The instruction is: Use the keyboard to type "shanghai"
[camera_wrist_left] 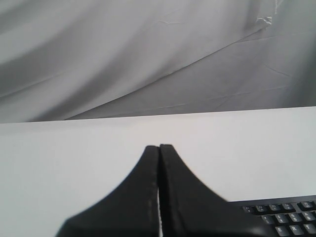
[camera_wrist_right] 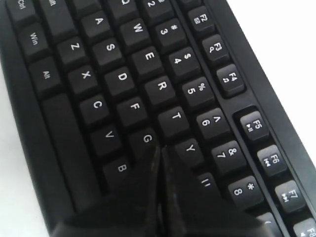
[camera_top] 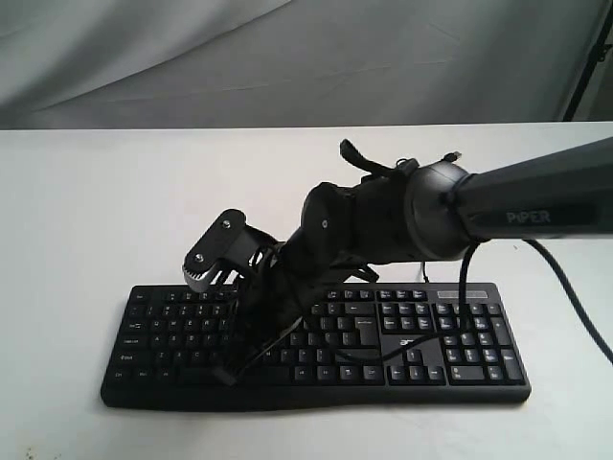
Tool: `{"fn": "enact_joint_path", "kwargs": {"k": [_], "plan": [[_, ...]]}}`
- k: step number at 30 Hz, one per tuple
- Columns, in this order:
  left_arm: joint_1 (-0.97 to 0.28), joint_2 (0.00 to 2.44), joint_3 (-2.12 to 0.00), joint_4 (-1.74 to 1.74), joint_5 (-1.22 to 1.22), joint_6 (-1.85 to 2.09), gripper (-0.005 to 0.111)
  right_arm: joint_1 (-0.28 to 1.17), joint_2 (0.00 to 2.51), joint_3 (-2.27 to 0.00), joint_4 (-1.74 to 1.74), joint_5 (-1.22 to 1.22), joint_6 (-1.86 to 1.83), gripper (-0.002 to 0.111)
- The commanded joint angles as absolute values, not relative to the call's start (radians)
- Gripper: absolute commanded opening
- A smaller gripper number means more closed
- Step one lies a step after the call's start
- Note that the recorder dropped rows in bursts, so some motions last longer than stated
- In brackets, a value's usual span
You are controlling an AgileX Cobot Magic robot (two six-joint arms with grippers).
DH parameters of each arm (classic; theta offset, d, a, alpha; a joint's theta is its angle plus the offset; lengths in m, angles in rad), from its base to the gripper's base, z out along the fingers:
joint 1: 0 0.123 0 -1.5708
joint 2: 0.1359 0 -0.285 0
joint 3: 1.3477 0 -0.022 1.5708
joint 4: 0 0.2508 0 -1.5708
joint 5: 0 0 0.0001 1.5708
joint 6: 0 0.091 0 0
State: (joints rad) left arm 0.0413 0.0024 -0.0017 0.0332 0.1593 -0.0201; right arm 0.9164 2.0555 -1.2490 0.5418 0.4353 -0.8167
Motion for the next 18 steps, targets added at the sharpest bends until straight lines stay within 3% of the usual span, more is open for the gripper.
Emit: {"fn": "enact_joint_path", "kwargs": {"k": [1, 18], "plan": [[0.035, 0.000, 0.000, 0.031, 0.153, -0.023, 0.000, 0.918, 2.054, -1.253, 0.549, 0.437, -0.824, 0.000], [0.035, 0.000, 0.000, 0.031, 0.153, -0.023, 0.000, 0.918, 2.046, -1.269, 0.542, 0.441, -0.826, 0.000]]}}
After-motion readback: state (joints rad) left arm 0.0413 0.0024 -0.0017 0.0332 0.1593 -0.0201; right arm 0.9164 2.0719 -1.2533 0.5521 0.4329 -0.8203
